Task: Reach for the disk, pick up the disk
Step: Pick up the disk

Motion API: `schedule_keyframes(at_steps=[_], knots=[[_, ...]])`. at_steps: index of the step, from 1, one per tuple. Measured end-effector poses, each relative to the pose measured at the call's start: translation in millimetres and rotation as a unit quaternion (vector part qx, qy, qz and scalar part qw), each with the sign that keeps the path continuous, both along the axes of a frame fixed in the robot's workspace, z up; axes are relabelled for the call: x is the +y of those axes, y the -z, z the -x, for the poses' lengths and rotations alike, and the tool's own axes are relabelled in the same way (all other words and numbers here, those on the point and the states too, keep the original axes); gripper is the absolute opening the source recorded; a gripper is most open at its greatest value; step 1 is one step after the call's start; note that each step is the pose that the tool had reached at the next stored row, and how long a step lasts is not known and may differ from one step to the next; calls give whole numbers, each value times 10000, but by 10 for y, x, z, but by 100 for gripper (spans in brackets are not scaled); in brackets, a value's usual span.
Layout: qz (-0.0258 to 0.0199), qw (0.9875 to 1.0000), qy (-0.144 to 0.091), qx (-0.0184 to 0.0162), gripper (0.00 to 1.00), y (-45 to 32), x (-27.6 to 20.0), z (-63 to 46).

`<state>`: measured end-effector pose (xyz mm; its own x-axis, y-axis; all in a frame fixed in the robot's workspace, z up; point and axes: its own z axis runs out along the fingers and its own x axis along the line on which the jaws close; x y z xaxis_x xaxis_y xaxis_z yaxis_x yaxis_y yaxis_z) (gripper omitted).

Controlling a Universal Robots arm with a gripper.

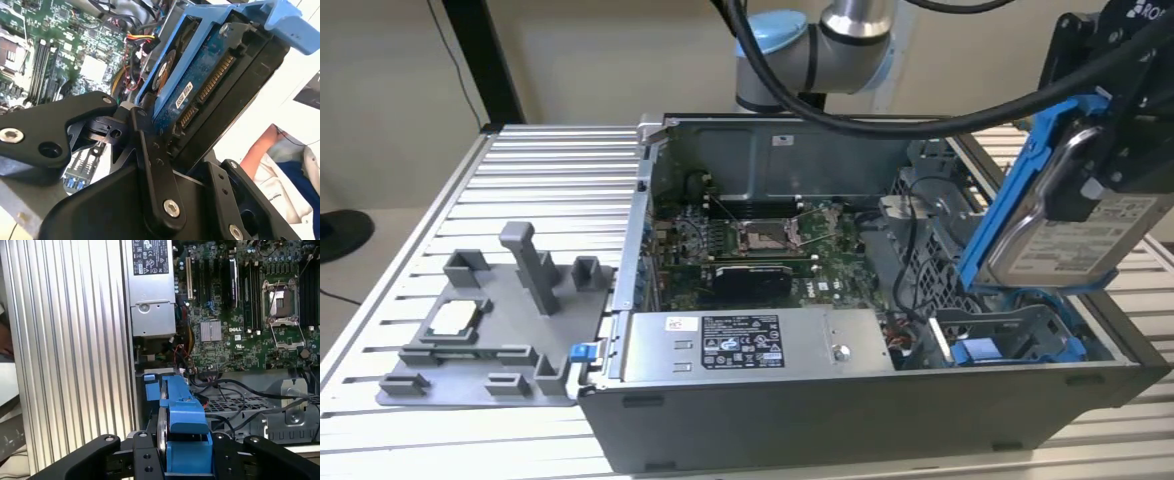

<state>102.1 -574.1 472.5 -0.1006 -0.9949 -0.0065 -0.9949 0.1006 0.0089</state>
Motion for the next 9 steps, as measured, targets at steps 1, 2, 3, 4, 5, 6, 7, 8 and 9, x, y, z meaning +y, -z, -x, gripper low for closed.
schedule_keyframes(at_steps=[1, 2, 3, 4, 5, 6, 7, 8, 9], knots=[[0, 10000, 0, 0, 0, 3, -9, 10], [0, 10000, 0, 0, 0, 6, -20, 17], [0, 10000, 0, 0, 0, 9, -34, 20], [1, 10000, 0, 0, 0, 10, -47, 21], [1, 10000, -1, 0, 0, 12, -61, 21], [1, 10000, -3, 0, 0, 13, -74, 22], [1, 10000, -6, 0, 0, 14, -84, 22], [1, 10000, -9, 0, 0, 16, -93, 22], [0, 10000, -11, 0, 0, 16, -98, 22]])
